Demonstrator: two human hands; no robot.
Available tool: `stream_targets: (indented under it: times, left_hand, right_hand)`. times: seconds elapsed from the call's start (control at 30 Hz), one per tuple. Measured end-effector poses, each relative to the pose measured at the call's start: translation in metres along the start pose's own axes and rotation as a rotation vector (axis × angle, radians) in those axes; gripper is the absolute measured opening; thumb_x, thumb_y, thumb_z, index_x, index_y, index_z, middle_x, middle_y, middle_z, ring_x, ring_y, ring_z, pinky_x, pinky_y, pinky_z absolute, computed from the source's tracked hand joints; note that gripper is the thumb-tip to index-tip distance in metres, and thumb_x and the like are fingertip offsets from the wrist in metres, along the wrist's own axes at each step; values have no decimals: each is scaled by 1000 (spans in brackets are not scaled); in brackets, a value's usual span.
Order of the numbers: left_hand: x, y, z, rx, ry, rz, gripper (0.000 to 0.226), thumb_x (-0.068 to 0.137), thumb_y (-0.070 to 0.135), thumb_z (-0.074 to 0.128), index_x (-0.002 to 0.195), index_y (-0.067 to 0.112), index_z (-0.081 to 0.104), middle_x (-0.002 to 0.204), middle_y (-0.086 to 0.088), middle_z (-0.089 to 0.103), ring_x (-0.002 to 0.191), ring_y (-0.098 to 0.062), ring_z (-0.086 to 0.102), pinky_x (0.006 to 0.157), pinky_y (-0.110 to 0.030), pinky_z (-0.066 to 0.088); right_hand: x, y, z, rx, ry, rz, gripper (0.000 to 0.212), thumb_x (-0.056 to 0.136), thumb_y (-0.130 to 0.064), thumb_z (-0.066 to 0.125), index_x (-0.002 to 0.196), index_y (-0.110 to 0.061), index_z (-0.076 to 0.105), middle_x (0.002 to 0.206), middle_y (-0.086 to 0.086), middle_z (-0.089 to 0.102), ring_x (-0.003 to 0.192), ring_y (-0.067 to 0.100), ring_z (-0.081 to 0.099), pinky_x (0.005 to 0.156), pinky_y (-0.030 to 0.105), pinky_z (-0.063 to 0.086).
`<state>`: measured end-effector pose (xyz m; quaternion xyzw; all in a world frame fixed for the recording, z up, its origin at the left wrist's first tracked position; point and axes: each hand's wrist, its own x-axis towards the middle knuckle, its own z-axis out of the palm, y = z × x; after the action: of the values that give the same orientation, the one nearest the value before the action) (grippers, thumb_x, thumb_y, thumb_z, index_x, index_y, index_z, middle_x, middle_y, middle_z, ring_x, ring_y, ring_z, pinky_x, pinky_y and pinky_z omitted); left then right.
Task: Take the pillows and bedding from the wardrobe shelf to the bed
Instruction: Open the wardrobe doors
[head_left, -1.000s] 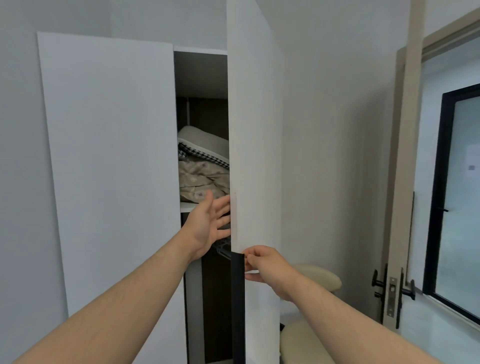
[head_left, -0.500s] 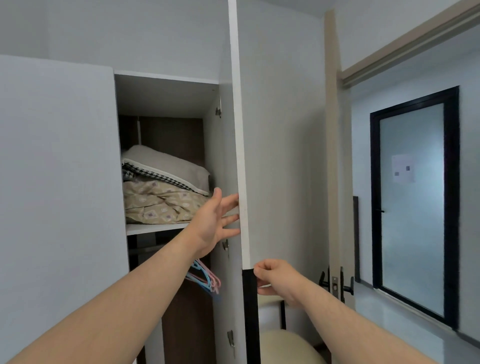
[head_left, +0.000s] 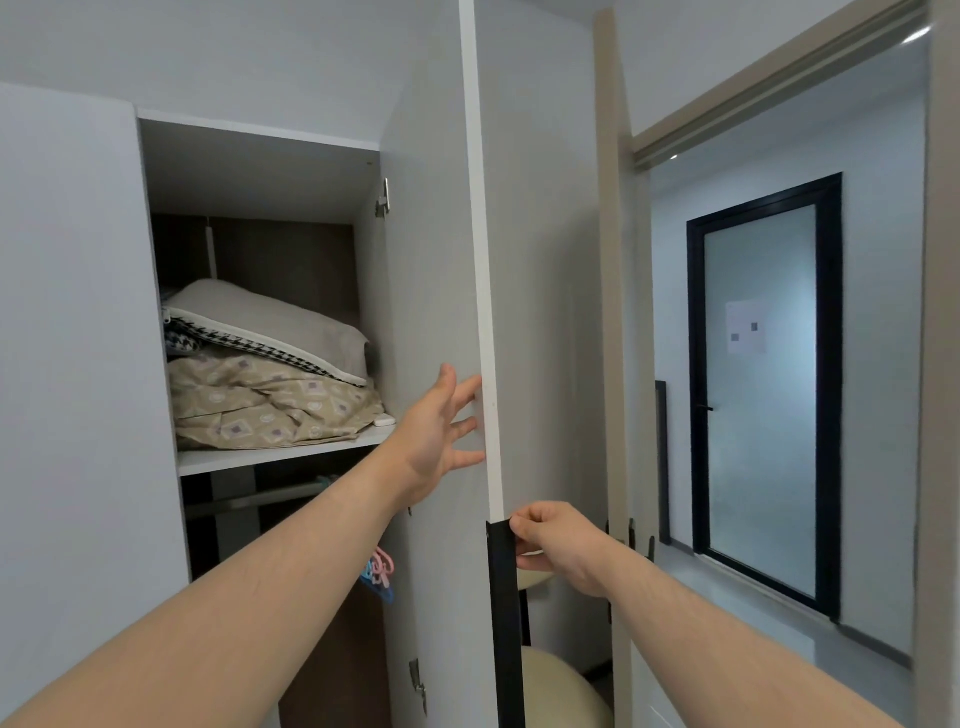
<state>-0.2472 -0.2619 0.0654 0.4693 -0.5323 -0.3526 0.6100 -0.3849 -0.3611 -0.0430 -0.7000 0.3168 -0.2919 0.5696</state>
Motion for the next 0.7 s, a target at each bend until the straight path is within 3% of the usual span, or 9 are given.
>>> stream_targets:
  times: [0.13, 0.2, 0.27, 0.33, 0.4, 0.5, 0.6, 0.7]
  left_hand:
    - [0, -2, -4, 0, 7, 16, 66, 96, 61, 19, 145, 24, 42, 153, 5, 37, 140, -28, 34, 107, -58, 35]
    - [-3, -2, -6, 46, 8, 24, 62, 97, 59, 22, 143, 25, 44, 151, 6, 39, 137, -25, 36, 106, -54, 38]
    - [-7, 1, -9, 143, 39, 44, 49, 99, 50, 35, 141, 27, 45, 147, 5, 39, 137, -21, 36, 105, -46, 41]
    - [-12, 4, -16, 374, 107, 109, 51, 98, 40, 47, 146, 27, 38, 150, 3, 37, 140, -17, 33, 109, -41, 36]
    - [-20, 7, -30, 714, 205, 227, 60, 96, 38, 50, 151, 28, 27, 158, 5, 27, 145, -13, 23, 116, -37, 24]
    - [-40, 11, -57, 1031, 364, 406, 69, 96, 40, 49, 154, 28, 14, 162, 9, 8, 148, -8, 4, 118, -30, 9]
    - [-62, 13, -85, 1155, 486, 477, 72, 96, 37, 50, 155, 25, 10, 163, 7, 2, 147, -6, -4, 115, -26, 4]
    - [-89, 13, -114, 1194, 577, 458, 73, 95, 38, 50, 155, 26, 10, 163, 8, 2, 146, -2, -5, 117, -29, 6]
  right_hand:
    - [1, 2, 0, -5, -14, 1, 16, 98, -12, 51, 99, -3, 64, 95, 11, 68, 84, 16, 65, 64, 19, 55]
    - [1, 0, 1, -28, -5, 2, 18, 97, -13, 52, 101, 0, 64, 98, 14, 71, 87, 20, 68, 72, 26, 58]
    - [1, -8, 4, -41, 48, -41, 22, 95, -16, 54, 106, 1, 64, 103, 17, 71, 93, 25, 68, 87, 38, 57]
    - [0, -22, 9, -95, 187, -172, 27, 94, -20, 55, 113, -3, 63, 107, 11, 67, 96, 19, 62, 95, 43, 52]
    - [-5, -41, 15, -212, 369, -352, 37, 94, -25, 54, 129, -12, 55, 125, 3, 61, 108, 14, 56, 96, 33, 45]
    - [-21, -64, 30, -370, 482, -633, 51, 95, -30, 53, 143, -18, 40, 143, -2, 46, 128, 15, 45, 108, 35, 38]
    - [-33, -80, 49, -552, 471, -819, 62, 92, -38, 48, 148, -21, 28, 154, -4, 32, 141, 13, 29, 113, 26, 21]
    - [-30, -87, 72, -649, 424, -868, 67, 91, -45, 44, 151, -28, 21, 160, -8, 19, 145, 10, 17, 111, 22, 12]
